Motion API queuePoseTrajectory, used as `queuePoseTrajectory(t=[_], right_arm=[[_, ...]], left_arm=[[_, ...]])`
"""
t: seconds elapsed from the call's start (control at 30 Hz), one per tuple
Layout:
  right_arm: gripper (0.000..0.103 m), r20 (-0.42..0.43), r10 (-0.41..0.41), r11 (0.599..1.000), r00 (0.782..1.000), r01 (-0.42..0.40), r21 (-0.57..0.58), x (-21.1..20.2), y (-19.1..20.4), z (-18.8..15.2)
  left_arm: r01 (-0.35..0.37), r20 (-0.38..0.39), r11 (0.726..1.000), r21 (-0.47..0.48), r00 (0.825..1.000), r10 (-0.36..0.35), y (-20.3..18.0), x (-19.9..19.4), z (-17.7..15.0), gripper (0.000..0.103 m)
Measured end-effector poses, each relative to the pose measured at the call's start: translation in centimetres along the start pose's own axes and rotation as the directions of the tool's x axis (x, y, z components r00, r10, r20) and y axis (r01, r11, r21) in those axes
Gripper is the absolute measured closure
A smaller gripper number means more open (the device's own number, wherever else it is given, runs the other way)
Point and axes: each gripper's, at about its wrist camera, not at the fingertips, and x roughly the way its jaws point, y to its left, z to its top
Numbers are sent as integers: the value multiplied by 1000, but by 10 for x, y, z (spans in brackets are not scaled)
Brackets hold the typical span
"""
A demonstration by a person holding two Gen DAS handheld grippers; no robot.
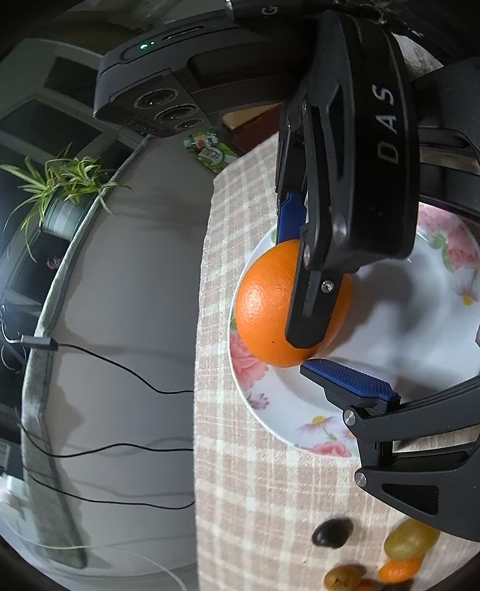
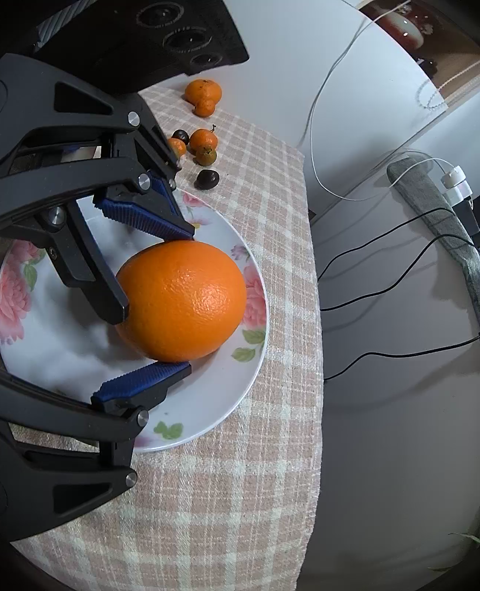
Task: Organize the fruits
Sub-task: 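Carry the large orange onto the white plate and open the right gripper, then grasp the green kiwi with the right gripper while the left gripper grasps a brown kiwi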
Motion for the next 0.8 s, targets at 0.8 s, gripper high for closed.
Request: queuePoseTrajectory(t=[0.8], right_arm=[[21,292,-142,972,946,189,-140,-81,56,-25]], left_arm=[[-106,93,993,59,991,100,9,-72,-22,39]])
